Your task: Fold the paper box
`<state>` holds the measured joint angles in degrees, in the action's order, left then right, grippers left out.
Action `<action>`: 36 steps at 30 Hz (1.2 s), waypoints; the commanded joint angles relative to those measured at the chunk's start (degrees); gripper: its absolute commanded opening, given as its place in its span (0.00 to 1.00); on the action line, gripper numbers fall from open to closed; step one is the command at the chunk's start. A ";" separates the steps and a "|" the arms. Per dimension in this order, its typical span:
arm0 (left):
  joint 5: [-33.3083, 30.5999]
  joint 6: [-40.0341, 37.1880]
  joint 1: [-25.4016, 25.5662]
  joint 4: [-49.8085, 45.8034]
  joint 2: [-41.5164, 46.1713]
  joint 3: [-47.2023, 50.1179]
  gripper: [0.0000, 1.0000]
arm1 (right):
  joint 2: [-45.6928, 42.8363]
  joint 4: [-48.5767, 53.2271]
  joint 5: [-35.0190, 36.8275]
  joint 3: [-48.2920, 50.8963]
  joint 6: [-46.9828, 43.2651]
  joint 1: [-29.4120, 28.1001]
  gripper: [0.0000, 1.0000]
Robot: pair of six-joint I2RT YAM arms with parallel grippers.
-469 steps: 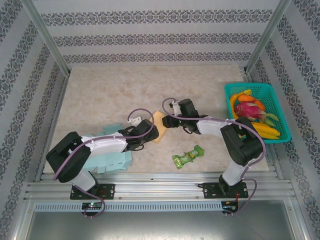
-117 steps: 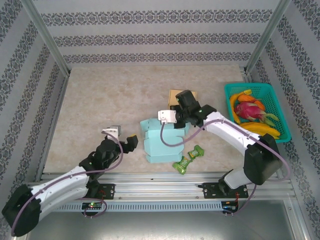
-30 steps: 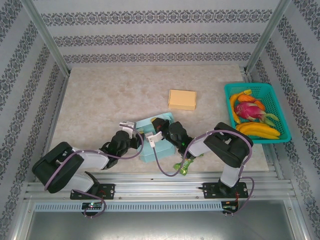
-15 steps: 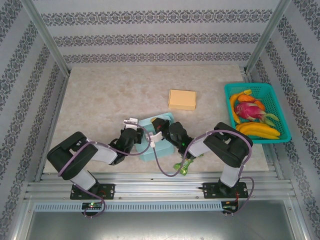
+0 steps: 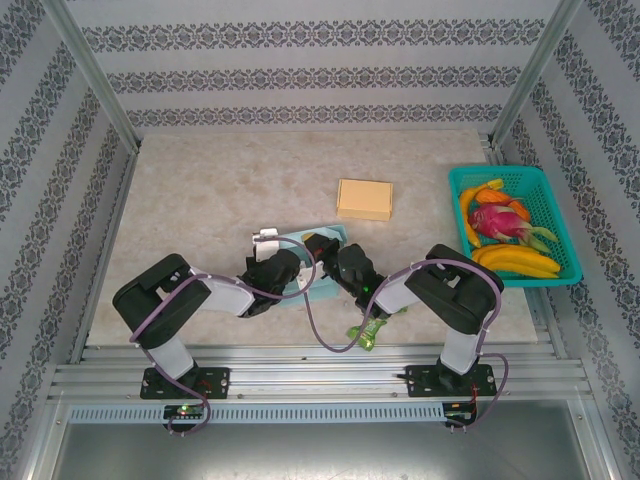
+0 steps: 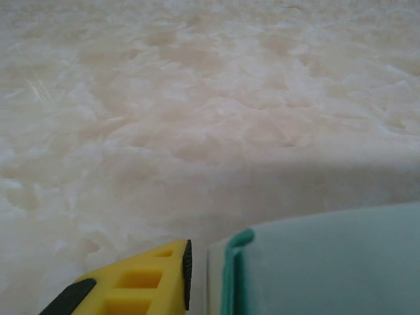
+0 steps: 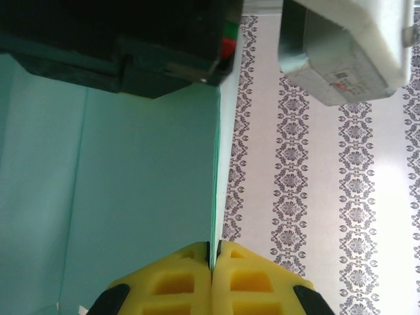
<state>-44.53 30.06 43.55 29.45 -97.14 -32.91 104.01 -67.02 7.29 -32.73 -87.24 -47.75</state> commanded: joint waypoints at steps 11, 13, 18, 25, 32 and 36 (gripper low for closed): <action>-11.52 6.68 -2.06 -13.42 -1.92 -2.86 0.15 | 0.76 3.30 2.07 0.40 5.25 0.48 0.00; -8.99 5.11 -1.98 -10.83 -1.23 -1.99 0.26 | 0.67 4.01 2.19 0.13 5.90 0.53 0.00; -2.78 1.45 -1.80 -8.02 0.66 -0.87 0.41 | 1.09 5.18 3.90 -0.91 7.68 0.62 0.00; 4.32 0.18 -1.80 -7.03 7.68 3.66 0.62 | 1.89 6.02 5.85 -1.98 9.72 1.16 0.00; 13.19 -2.22 -1.76 -6.31 16.05 7.78 0.72 | 2.50 7.12 6.58 -2.86 10.74 1.14 0.00; 15.23 -3.24 -1.80 -6.44 19.84 9.75 0.73 | 2.69 7.87 6.69 -3.29 11.31 1.17 0.00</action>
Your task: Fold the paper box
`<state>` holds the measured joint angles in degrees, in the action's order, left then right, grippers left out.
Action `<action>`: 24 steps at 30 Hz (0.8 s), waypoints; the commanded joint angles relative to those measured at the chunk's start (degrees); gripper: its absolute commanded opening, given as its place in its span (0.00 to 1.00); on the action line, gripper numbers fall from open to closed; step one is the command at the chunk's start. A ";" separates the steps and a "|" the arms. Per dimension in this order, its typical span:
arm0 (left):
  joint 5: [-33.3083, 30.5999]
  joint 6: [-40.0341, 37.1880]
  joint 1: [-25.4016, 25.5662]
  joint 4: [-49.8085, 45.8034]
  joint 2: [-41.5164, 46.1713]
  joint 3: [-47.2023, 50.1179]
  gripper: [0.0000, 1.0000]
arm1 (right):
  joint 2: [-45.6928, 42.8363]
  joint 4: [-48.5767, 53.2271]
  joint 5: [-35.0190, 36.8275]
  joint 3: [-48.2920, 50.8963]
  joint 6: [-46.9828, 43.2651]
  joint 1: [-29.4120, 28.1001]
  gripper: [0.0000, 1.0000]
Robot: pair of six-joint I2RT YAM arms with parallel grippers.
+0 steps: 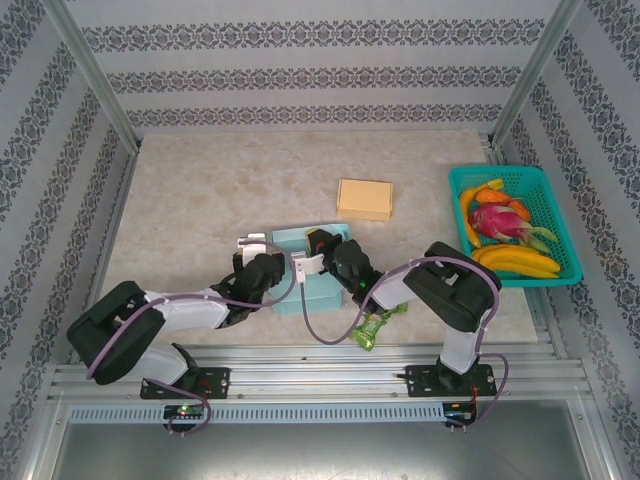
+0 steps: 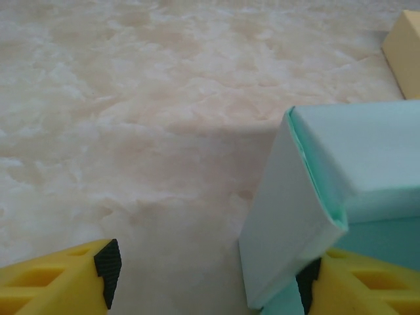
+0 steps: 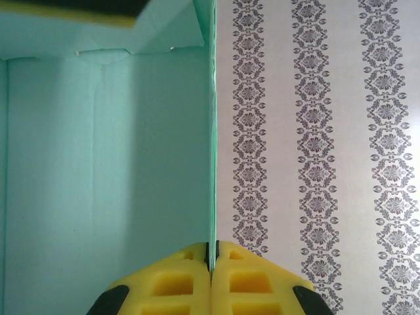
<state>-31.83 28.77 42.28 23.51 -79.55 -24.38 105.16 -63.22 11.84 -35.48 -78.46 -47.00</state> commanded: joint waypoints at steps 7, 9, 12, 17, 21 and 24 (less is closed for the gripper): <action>4.49 -6.76 -0.58 4.15 -4.30 -0.76 0.70 | 0.89 4.42 1.96 -0.38 3.22 0.41 0.00; 3.81 -7.55 -0.95 6.55 -7.80 -2.00 0.68 | 0.48 4.73 1.58 -0.19 3.64 0.33 0.00; 2.70 -8.20 -1.66 9.82 -11.46 -3.59 0.65 | 0.17 4.95 1.11 0.15 4.09 0.16 0.00; 0.75 -8.20 -1.68 15.81 -14.21 -3.47 0.39 | 0.52 4.95 0.91 0.06 4.18 -0.11 0.00; -1.41 -7.83 -1.68 18.11 -15.79 -3.42 0.26 | 0.39 5.08 0.73 0.20 4.97 -0.12 0.00; -1.11 -7.63 -1.68 18.03 -17.13 -4.34 0.15 | 0.14 4.86 0.73 0.33 5.87 -0.28 0.03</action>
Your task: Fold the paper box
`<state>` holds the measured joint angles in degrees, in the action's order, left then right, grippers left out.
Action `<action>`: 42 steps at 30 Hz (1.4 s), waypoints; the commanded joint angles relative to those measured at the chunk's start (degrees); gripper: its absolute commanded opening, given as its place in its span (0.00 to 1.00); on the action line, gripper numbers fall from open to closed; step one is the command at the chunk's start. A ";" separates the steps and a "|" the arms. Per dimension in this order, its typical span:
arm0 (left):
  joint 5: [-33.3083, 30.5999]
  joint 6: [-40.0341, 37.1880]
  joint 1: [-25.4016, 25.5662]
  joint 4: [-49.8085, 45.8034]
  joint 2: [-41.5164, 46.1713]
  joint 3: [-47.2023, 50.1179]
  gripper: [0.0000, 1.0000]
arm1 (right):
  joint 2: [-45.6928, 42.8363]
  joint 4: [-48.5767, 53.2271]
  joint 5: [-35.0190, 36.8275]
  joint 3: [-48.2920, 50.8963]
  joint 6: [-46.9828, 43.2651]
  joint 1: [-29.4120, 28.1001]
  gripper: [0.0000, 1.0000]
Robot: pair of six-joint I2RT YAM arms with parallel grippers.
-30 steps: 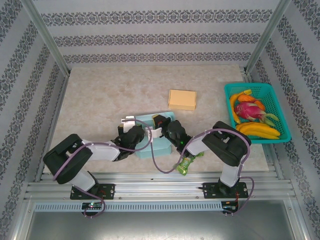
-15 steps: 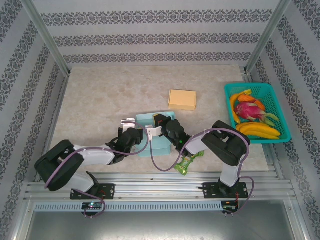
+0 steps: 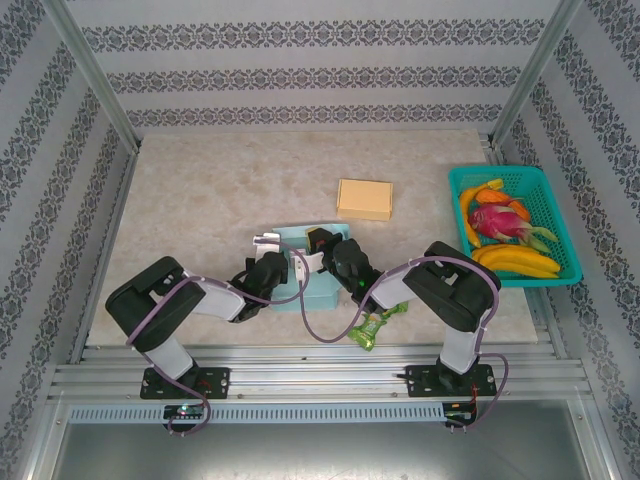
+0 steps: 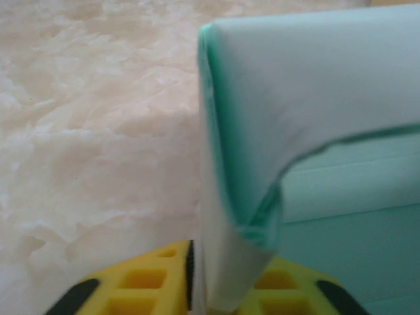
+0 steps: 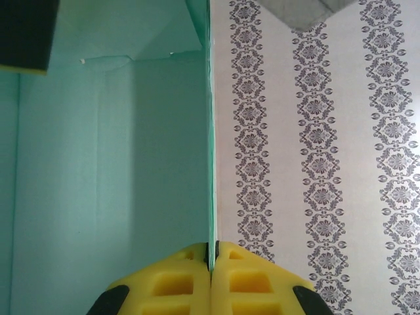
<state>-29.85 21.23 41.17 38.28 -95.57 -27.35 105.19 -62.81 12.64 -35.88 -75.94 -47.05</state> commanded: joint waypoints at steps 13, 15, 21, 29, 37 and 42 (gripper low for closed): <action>-1.92 6.63 -0.56 1.65 0.35 2.29 0.00 | -9.17 7.58 2.00 2.10 16.02 -1.64 0.50; -2.05 7.74 -0.56 -0.88 1.69 2.49 0.00 | -12.80 8.32 1.72 3.42 18.85 -2.06 0.54; -1.98 9.75 -0.57 -7.57 7.37 3.42 0.00 | -26.39 23.52 2.23 4.81 34.35 -2.79 0.56; -0.57 14.39 -0.65 -20.21 14.83 3.11 0.00 | -38.59 44.95 5.16 -0.60 80.15 -3.96 0.46; 0.38 14.81 -0.65 -19.08 16.11 5.06 0.00 | -33.26 46.32 -4.24 -4.87 105.84 -3.78 0.56; -0.28 14.73 -0.65 -17.56 16.49 6.21 0.00 | -24.16 46.57 -8.00 -12.00 108.46 -3.05 0.58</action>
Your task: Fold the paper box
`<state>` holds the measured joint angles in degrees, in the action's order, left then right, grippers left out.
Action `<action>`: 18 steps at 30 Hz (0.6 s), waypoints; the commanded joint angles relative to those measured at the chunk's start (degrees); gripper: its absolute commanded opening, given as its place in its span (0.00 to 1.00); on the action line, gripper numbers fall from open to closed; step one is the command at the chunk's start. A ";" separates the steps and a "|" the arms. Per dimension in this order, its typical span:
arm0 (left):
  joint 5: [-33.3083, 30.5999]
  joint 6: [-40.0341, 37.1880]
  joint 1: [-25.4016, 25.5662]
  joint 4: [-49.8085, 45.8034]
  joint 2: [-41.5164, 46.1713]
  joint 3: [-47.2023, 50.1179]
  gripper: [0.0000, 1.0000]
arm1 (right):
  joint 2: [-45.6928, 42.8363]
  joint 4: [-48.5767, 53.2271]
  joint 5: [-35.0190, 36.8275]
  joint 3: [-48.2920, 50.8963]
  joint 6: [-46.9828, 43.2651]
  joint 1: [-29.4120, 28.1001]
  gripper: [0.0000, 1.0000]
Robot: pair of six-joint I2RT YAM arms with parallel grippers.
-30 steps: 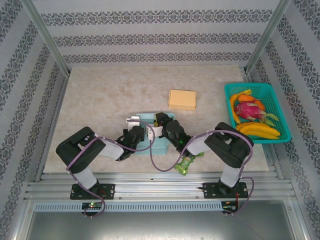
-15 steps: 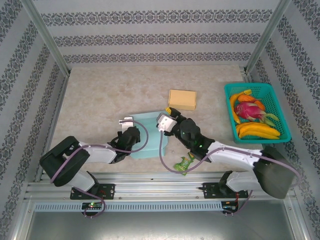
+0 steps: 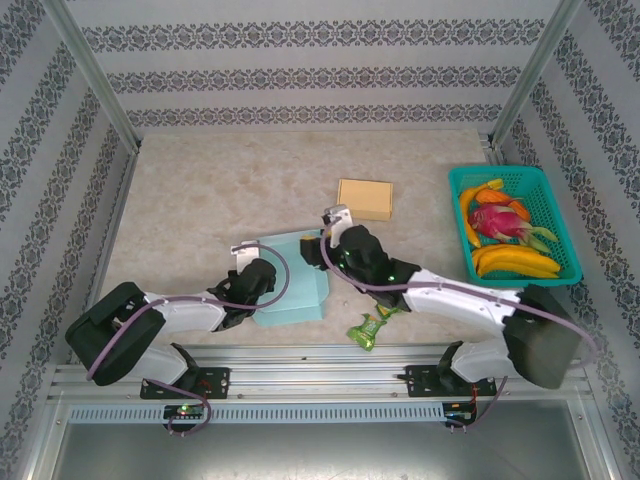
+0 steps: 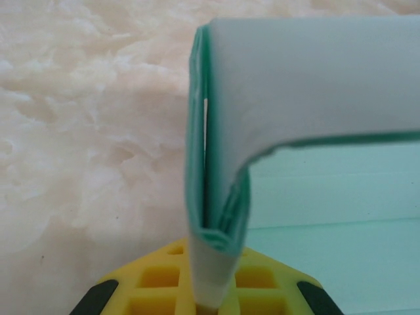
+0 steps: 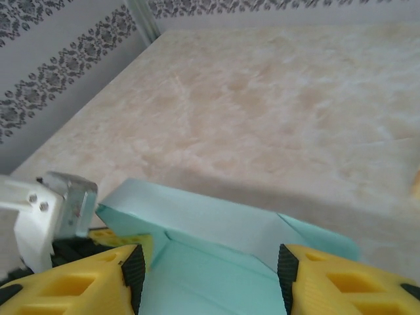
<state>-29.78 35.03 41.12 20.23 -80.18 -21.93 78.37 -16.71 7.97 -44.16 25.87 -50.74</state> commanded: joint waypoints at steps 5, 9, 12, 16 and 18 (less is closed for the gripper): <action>-1.02 0.28 -0.61 0.93 1.90 1.59 0.00 | 8.17 0.19 -0.82 -6.87 6.96 0.91 0.59; -1.56 0.09 -0.61 0.62 2.61 1.80 0.00 | 10.20 -0.55 1.33 -6.40 7.90 0.82 0.58; -1.64 0.61 -0.61 1.26 2.77 2.28 0.00 | 11.10 -1.53 3.20 -5.16 8.52 0.60 0.58; -2.02 1.47 -0.61 2.00 2.10 2.54 0.00 | 12.28 -2.20 3.74 -4.19 9.27 0.08 0.59; -1.91 1.86 -0.60 2.26 1.62 2.52 0.00 | 13.00 -2.63 3.51 -3.96 9.64 -0.36 0.59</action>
<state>-30.24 35.20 41.12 20.32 -78.37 -20.10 90.35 -17.08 9.89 -49.10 33.82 -50.41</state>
